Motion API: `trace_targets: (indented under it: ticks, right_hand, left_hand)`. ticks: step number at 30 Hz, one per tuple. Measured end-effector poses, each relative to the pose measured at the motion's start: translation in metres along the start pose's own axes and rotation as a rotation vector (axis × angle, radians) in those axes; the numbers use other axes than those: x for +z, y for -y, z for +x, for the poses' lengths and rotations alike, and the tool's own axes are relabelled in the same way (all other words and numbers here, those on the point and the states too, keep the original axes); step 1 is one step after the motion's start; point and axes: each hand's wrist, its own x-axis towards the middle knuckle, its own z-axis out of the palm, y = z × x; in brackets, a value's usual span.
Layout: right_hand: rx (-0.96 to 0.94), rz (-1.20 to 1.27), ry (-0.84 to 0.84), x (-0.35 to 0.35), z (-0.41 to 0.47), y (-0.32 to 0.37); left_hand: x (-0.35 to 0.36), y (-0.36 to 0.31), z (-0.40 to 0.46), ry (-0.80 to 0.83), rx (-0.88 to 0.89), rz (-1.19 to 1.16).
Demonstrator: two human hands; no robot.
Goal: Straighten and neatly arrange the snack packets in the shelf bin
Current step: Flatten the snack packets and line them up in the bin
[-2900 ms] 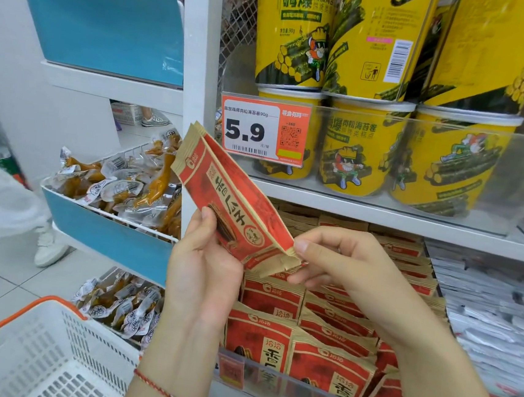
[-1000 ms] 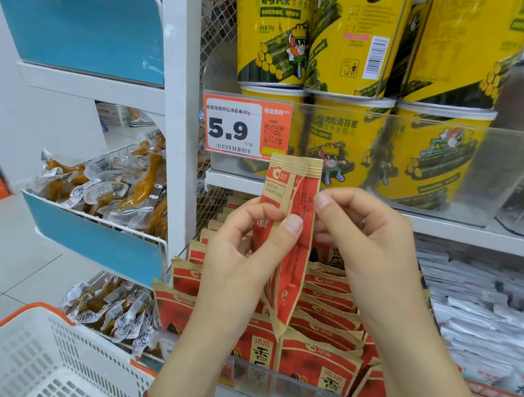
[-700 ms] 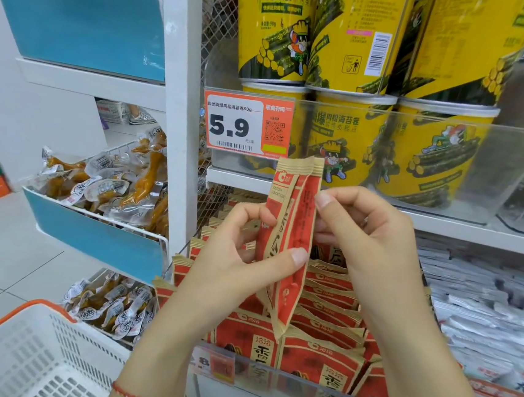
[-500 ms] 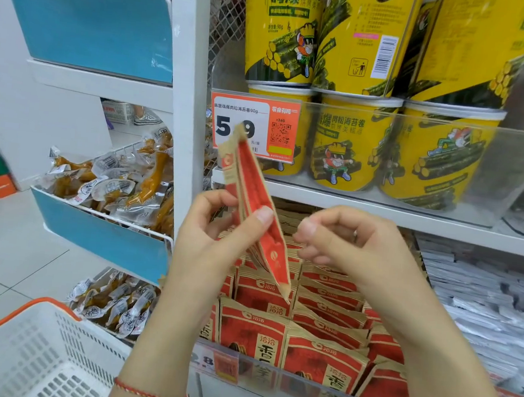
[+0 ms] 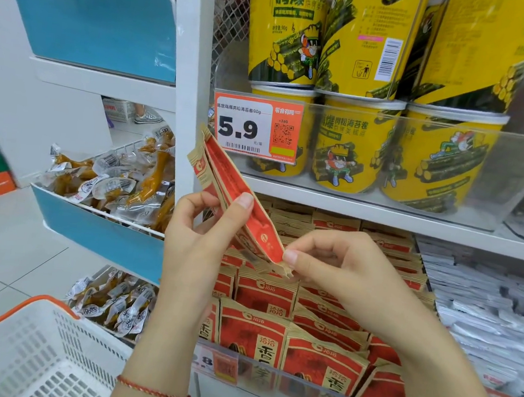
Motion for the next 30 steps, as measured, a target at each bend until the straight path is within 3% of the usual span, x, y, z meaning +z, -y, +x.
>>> trace_targets:
  ticks: [11,18,21,25,30]
  right_hand:
    - [0.009,-0.077,0.007,-0.004,0.0,-0.005]
    - [-0.046,0.085,-0.066,-0.005,-0.002,0.0]
    - [-0.037,0.065,-0.03,0.0,-0.001,0.0]
    - [-0.006,0.11,-0.145,-0.003,0.001,-0.004]
    - [0.065,0.184,-0.108,-0.009,0.0,-0.006]
  left_hand:
    - [0.006,-0.002,-0.005,0.012,-0.007,0.015]
    - [0.001,-0.003,-0.001,0.028,-0.116,-0.073]
    - [0.005,-0.003,-0.005,0.022,-0.1,0.051]
    - [0.006,-0.004,-0.006,0.038,-0.073,0.013]
    - [0.002,-0.007,-0.005,0.059,-0.021,-0.005]
